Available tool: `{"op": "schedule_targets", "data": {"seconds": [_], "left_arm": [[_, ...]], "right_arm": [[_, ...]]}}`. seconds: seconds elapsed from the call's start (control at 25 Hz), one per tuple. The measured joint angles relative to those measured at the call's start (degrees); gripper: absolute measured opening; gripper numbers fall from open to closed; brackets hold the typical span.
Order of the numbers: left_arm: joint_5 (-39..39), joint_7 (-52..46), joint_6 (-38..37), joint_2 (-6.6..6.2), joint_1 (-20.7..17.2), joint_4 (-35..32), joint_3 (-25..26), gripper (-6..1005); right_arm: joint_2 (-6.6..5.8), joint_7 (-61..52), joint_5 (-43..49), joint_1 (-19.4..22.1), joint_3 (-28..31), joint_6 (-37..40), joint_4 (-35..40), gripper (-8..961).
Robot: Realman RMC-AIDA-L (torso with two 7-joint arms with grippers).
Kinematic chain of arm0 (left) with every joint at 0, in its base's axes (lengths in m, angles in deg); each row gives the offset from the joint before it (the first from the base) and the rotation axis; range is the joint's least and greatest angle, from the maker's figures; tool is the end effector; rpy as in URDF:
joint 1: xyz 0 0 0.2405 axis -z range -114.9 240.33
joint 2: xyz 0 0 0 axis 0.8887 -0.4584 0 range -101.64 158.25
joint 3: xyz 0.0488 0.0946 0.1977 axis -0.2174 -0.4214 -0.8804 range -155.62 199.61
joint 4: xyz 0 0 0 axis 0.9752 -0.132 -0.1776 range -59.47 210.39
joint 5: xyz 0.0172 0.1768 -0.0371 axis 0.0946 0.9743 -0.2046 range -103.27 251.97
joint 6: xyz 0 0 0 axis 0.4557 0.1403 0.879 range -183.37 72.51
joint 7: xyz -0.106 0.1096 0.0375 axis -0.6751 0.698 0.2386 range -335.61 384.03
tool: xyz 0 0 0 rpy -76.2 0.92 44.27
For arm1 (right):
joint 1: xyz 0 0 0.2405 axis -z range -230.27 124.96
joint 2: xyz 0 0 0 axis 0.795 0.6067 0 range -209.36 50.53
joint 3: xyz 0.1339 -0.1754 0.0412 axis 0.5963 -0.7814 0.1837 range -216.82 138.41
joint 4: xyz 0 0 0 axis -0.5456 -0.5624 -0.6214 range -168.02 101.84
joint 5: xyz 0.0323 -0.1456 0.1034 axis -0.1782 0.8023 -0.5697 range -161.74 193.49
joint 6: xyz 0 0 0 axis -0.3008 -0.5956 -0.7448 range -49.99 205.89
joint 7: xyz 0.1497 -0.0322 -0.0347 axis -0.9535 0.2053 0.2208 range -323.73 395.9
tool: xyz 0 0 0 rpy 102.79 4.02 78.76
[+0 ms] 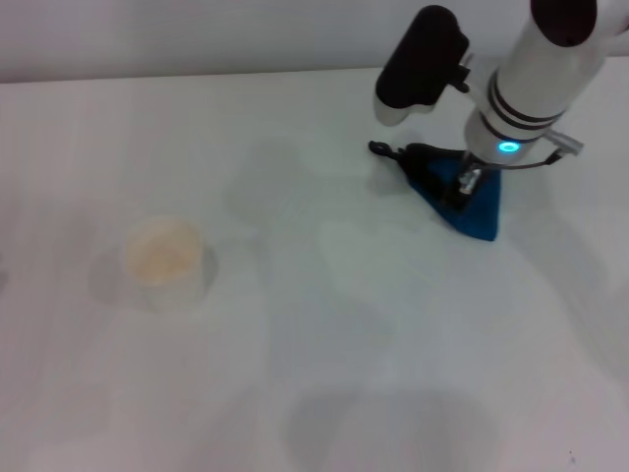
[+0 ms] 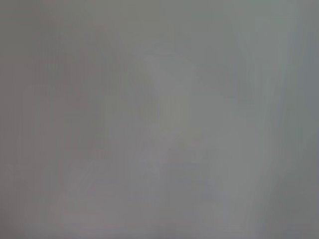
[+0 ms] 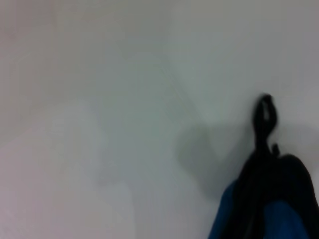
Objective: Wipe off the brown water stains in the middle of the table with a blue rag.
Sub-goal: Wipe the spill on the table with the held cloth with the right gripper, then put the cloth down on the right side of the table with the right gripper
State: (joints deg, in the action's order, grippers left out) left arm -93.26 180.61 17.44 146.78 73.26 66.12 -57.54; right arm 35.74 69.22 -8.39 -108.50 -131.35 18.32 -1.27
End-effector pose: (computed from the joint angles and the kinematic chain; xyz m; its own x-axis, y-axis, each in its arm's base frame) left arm -0.3345 0.2498 0.0388 0.6503 0.0202 0.7594 0.7561 -0.1134 -0.6445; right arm 0.2210 0.3801 -0.0283 0.6710 -0.5909 0.4479 -0.2680 -0.7565 -0.5966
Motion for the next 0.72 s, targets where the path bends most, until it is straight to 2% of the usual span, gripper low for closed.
{"op": "schedule_targets", "data": {"seconds": [0.24,0.32,0.48,0.72], "left_arm": [[0.0,0.0,0.0,0.0,0.0,-0.1,0.0,877],[0.0,0.0,0.0,0.0,0.0,-0.1,0.0,877],[0.0,-0.1,0.0,-0.03,0.0,-0.1,0.0,876],[0.0,-0.1,0.0,-0.09,0.1,-0.2,0.0,876]], "right_arm": [[-0.22,0.2,5.0,3.0,4.9,-2.9,2.3,62],[-0.25,0.4,7.7,5.7,7.5,-6.1,6.2,62],[-0.18,0.5,9.2,8.4,8.5,-8.5,10.4,61],[0.02,1.2,9.4,10.4,9.3,-9.2,12.8,61]]}}
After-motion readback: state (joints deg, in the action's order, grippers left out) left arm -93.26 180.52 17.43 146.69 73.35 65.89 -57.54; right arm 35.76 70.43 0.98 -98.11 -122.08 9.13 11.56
